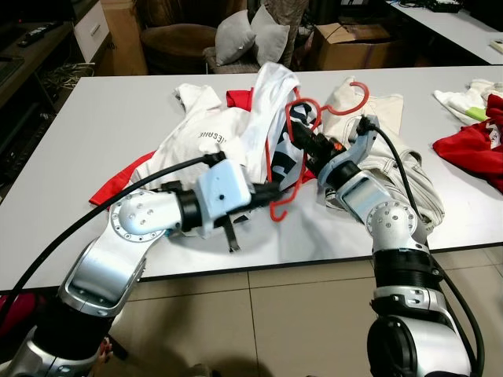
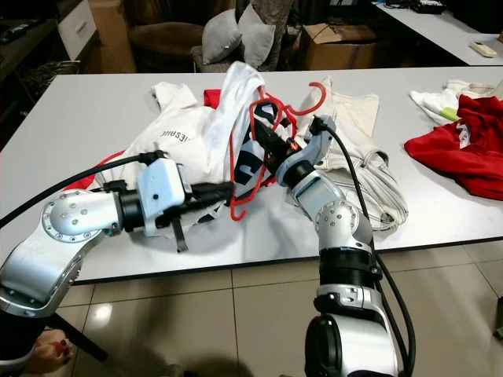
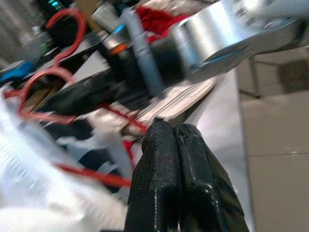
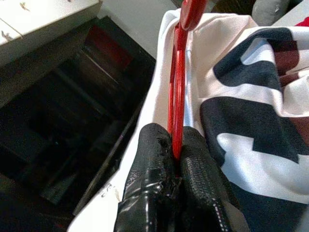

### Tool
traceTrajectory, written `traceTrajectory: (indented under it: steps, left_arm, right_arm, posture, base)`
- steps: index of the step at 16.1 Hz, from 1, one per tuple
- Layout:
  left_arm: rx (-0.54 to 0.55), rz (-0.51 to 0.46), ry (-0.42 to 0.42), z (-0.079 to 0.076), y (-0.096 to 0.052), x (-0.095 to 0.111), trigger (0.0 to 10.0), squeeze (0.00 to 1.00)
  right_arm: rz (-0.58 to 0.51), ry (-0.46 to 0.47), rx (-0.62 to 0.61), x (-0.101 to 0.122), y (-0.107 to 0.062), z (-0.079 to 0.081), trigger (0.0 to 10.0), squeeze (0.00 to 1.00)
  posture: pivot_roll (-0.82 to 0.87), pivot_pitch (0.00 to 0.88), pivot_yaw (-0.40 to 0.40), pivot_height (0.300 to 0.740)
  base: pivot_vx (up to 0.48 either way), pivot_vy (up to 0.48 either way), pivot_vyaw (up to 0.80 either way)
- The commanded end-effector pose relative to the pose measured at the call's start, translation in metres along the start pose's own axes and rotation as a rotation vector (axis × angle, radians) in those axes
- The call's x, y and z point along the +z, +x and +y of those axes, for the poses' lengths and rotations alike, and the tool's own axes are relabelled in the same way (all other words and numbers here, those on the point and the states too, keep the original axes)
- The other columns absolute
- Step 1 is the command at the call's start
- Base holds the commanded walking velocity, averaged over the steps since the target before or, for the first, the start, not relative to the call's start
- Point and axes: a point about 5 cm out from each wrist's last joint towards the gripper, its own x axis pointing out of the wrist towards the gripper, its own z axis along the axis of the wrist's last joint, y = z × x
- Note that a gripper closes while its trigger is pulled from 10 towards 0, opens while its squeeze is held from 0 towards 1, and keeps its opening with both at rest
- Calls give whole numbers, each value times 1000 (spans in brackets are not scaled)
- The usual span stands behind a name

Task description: Hang hanger

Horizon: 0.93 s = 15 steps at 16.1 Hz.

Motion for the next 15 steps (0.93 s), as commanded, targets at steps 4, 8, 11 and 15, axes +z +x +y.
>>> traceTrajectory:
  steps: [4,8,11,15]
  left_arm:
    - [-19,-65,-36,1,1,15,0,0]
    - [158,157,39,10,-25,-16,4745,0]
    - [204,132,-9,0,-34,-16,10000,0]
    - [468,96,-9,14,-44,-16,10000,1000]
  right_arm:
    - [-46,107,38,0,9,11,10000,0]
    - [-111,284,129,9,11,19,10000,0]
    - [-128,355,120,10,11,14,10000,0]
    - [-120,354,124,8,13,14,10000,0]
  posture:
    - [-119,5,-3,740]
    - [-115,0,-1,740]
    - [-112,0,-3,740]
    - [-106,6,-1,740]
  base:
    - [0,0,0]
    - [0,0,0]
    - [0,0,0]
    - [0,0,0]
